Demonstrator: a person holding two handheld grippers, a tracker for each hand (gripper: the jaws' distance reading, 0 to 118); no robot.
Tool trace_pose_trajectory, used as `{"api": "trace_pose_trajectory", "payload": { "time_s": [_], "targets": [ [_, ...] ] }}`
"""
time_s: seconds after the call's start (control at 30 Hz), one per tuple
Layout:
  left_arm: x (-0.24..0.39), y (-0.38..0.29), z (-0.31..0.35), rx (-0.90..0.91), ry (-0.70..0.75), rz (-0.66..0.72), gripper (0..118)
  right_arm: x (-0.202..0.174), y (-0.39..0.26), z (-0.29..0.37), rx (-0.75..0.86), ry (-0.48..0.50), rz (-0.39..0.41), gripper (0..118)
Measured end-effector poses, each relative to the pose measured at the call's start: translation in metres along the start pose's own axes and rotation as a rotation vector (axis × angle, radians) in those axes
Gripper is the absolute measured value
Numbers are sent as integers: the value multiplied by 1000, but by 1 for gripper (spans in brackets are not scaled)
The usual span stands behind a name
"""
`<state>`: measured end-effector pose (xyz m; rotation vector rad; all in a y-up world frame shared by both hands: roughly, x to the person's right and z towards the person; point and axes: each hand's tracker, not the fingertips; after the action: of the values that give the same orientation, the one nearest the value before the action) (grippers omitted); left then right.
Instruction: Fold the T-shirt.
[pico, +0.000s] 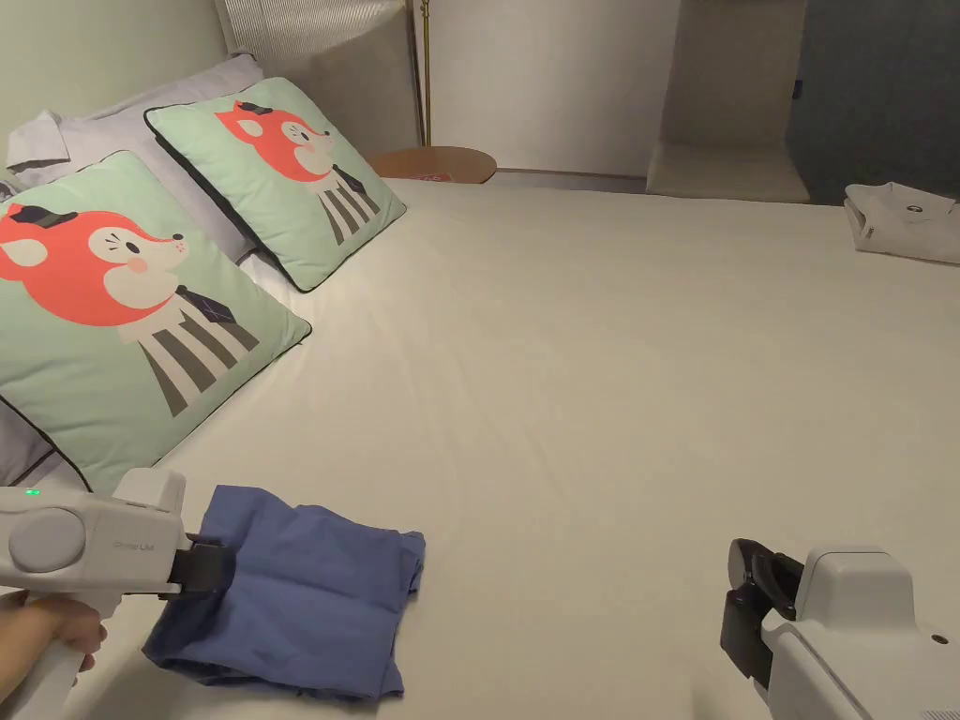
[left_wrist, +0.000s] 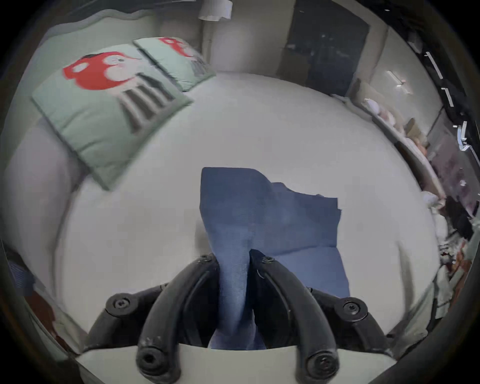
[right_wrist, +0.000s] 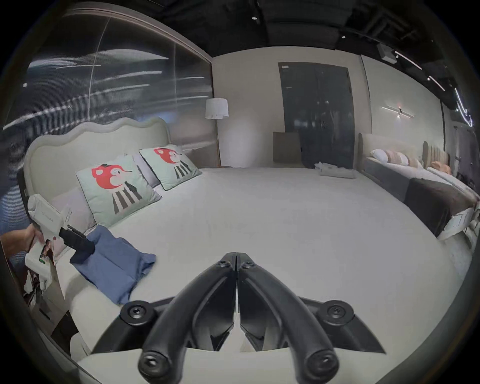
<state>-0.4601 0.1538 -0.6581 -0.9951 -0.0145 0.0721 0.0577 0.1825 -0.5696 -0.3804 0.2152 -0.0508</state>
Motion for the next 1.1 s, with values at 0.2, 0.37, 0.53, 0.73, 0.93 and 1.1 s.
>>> {"api": "trace_pose_trajectory", "payload": {
  "time_s": [0.2, 0.37, 0.53, 0.73, 0.93, 1.1],
  "targets": [
    [-51, 1, -1, 14, 135, 77, 14, -14, 8, -8, 4, 15, 2, 1],
    [-52, 2, 1, 56, 137, 116, 82, -12, 7, -7, 2, 13, 10, 1],
    [-27, 10, 25, 209, 163, 152, 100, -1, 14, 8, 35, -14, 13, 1],
    [60, 10, 103, 521, 135, 110, 100, 21, 36, 41, 146, -63, 33, 1],
    [156, 3, 174, 831, 25, 66, 99, 51, 66, 79, 266, -122, 69, 1],
    [214, -6, 187, 1011, 33, -35, 99, 67, 83, 108, 334, -163, 87, 1]
  ]
}}
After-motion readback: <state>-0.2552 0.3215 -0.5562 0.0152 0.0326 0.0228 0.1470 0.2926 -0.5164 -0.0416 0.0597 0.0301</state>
